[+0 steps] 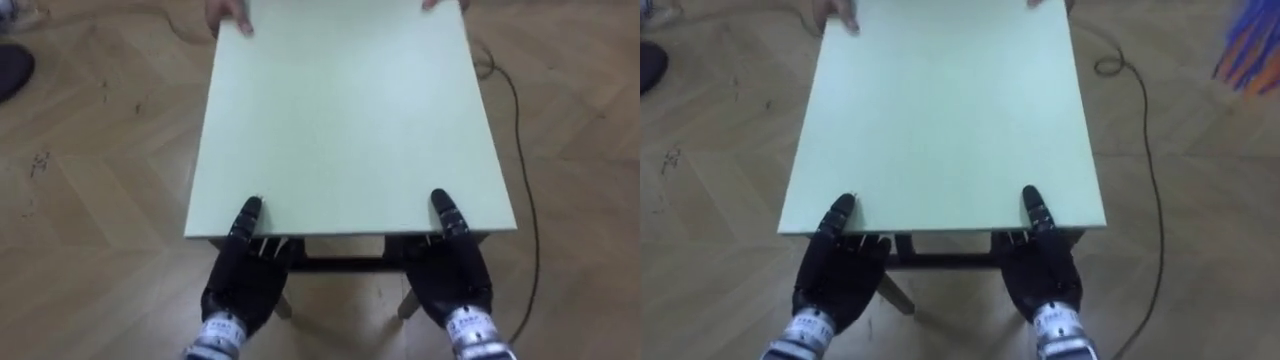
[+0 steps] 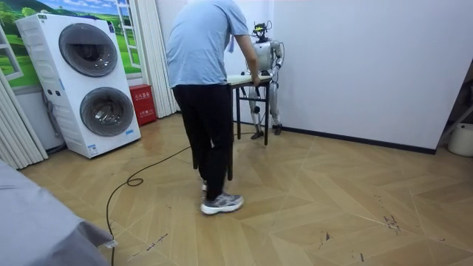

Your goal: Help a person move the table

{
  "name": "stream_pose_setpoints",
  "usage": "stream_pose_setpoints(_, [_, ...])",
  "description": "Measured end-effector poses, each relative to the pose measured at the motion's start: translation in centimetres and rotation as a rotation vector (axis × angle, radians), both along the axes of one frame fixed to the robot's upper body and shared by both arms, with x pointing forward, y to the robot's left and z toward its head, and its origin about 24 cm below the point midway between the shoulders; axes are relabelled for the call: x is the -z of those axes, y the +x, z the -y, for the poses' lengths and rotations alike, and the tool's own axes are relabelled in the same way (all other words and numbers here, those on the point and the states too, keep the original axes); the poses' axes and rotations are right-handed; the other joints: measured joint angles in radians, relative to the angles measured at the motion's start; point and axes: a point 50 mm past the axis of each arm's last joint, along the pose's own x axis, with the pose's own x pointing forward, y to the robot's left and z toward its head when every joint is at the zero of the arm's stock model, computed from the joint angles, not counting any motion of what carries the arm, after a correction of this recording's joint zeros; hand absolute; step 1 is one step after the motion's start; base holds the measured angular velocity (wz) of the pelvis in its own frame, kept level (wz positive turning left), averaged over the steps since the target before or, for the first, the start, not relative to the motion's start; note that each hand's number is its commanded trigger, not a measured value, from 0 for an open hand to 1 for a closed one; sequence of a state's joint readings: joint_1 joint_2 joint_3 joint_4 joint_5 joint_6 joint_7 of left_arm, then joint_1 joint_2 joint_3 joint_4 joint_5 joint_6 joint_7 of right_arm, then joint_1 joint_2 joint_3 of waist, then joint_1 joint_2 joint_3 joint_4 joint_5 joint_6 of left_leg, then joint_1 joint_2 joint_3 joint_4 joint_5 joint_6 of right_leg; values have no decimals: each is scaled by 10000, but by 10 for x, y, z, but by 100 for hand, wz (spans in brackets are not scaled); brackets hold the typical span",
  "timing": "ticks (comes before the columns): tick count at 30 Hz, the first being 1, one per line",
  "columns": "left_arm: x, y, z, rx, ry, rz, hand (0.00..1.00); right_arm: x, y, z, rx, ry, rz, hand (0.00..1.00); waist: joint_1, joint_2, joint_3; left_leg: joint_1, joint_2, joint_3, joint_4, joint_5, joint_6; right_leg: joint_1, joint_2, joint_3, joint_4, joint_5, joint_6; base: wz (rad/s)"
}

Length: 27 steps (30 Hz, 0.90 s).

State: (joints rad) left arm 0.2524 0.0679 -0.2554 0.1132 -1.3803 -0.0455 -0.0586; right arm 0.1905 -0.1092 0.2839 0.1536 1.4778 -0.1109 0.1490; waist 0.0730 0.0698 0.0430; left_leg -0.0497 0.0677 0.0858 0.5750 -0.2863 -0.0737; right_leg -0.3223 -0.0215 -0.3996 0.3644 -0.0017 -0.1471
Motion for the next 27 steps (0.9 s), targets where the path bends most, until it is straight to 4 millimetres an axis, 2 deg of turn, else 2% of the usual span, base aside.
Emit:
stream_pose_setpoints(2, [2, 0, -2, -68, 34, -84, 100, 2, 1, -2, -98, 13, -103, 100, -183, -79, 9, -106, -190, 170, -76, 203, 199, -106, -274, 168, 1, 361, 85, 2])
stream_pose_setpoints(4, [3, 0, -2, -86, 83, -134, 100, 6, -1, -3, -58, 180, -292, 100, -356, -263, 7, -125, -269, 339, -131, 400, 261, -113, -502, 696, -12, 643, 227, 33])
stream_pose_setpoints(6, [5, -1, -1, 50, 261, -279, 100, 11, -8, -2, 132, 375, -622, 100, -629, -440, -55, -196, -232, 488, -126, 539, 408, -102, -706, 1720, -29, 1129, 558, 59])
stream_pose_setpoints(7, [6, -1, 0, 90, 278, -322, 100, 13, -10, -1, 206, 427, -693, 100, -718, -476, -74, -239, -224, 509, -118, 555, 433, -106, -781, 1975, -32, 1270, 683, 74])
stream_pose_setpoints(8, [6, -1, 3, 217, 378, -408, 100, 15, -14, 2, 374, 500, -785, 100, -881, -515, -98, -331, -217, 518, -81, 560, 443, -111, -914, 2388, -52, 1618, 973, 76])
stream_pose_setpoints(9, [5, 0, 6, 376, 455, -403, 100, 16, -18, 5, 522, 567, -854, 100, -964, -492, -112, -457, -181, 528, -11, 702, 561, -160, -1023, 2545, -40, 1975, 1157, 69])
stream_pose_setpoints(10, [5, 1, 7, 440, 465, -376, 100, 16, -18, 6, 586, 624, -871, 100, -969, -472, -120, -513, -163, 539, 40, 917, 605, -178, -1039, 2583, -36, 2119, 1190, 40])
stream_pose_setpoints(11, [4, 2, 7, 435, 502, -319, 100, 16, -18, 5, 617, 748, -901, 100, -949, -475, -146, -740, -233, 500, 601, 975, 513, -236, -1075, 2659, -49, 2332, 1339, 14])
stream_pose_setpoints(12, [1, 5, 8, 470, 510, -199, 100, 14, -16, 6, 661, 833, -843, 100, -817, -515, -139, -1562, -379, 404, 2028, 1261, 175, -200, -1233, 2950, -335, 2412, 1365, -7])
stream_pose_setpoints(13, [0, 7, 10, 508, 481, -196, 100, 13, -16, 7, 716, 835, -833, 100, -591, -590, -130, -2030, -394, 376, 2451, 1000, 330, -192, -1347, 3236, -510, 2405, 1381, -17])
stream_pose_setpoints(14, [-4, 14, 13, 635, 517, -29, 100, 10, -13, 9, 845, 945, -713, 100, -491, -418, -191, -2458, 138, 264, 1360, 96, 468, -380, -1310, 3309, -547, 2359, 1523, 0])
stream_pose_setpoints(15, [-9, 19, 18, 813, 600, 203, 100, 6, -10, 13, 914, 966, -662, 100, -500, -183, -177, -2606, 481, 240, 581, -401, 1046, -505, -1334, 3158, -147, 1636, 2288, 21])
stream_pose_setpoints(16, [-9, 21, 17, 824, 718, 153, 100, 7, -10, 11, 994, 1061, -779, 100, -540, -289, -158, -2730, 393, 493, 806, -404, 1081, -519, -1582, 3156, 322, 1018, 2585, 57])
stream_pose_setpoints(17, [-8, 21, 16, 769, 792, 0, 100, 9, -13, 12, 1060, 1001, -888, 100, -682, -332, -209, -2614, 362, 1076, 668, -330, 1434, -264, -1918, 2923, 1375, -142, 2538, 53])
stream_pose_setpoints(18, [-7, 20, 16, 798, 822, -20, 100, 8, -16, 11, 1010, 988, -894, 100, -656, -229, -189, -2256, 261, 1403, 77, -132, 1577, 69, -2037, 2761, 2028, -935, 2511, 38])
stream_pose_setpoints(19, [-7, 18, 16, 794, 818, -50, 100, 9, -17, 11, 1017, 978, -927, 100, -582, -216, -206, -2018, 178, 1527, -349, 66, 1601, 316, -2035, 2788, 2121, -1233, 2504, -14])
stream_pose_setpoints(20, [-6, 14, 14, 699, 810, -95, 100, 10, -19, 10, 971, 985, -988, 100, -402, -208, -250, -1573, -29, 1660, -1201, 393, 1556, 876, -2015, 2791, 1932, -1534, 2508, -31])
stream_pose_setpoints(21, [-5, 10, 12, 583, 802, -75, 100, 11, -19, 6, 840, 1033, -1038, 100, -361, -196, -260, -1246, -172, 1685, -1890, 717, 1514, 1602, -1846, 2810, 1240, -1602, 2518, -28])
stream_pose_setpoints(22, [-5, 9, 10, 526, 812, -52, 100, 11, -19, 5, 776, 1051, -1052, 100, -355, -223, -273, -1137, -238, 1692, -2161, 871, 1491, 1921, -1722, 2850, 821, -1578, 2509, -10])
stream_pose_setpoints(23, [-4, 5, 6, 446, 864, -32, 100, 11, -19, 3, 687, 1035, -1036, 100, -328, -323, -339, -1069, -348, 1750, -2497, 1076, 1471, 2399, -1545, 2831, 1, -1581, 2533, -15])
stream_pose_setpoints(24, [-4, 3, 4, 366, 838, -24, 100, 10, -19, 1, 553, 992, -1006, 100, -245, -325, -340, -1026, -347, 1772, -2653, 1198, 1452, 2625, -1451, 2827, -604, -1558, 2547, -17])
stream_pose_setpoints(27, [-3, -2, 2, 283, 784, -86, 100, 10, -19, 0, 462, 871, -1004, 100, -126, -416, -336, -858, -304, 1730, -2802, 1340, 1238, 2893, -1276, 2554, -1089, -1546, 2534, -10])
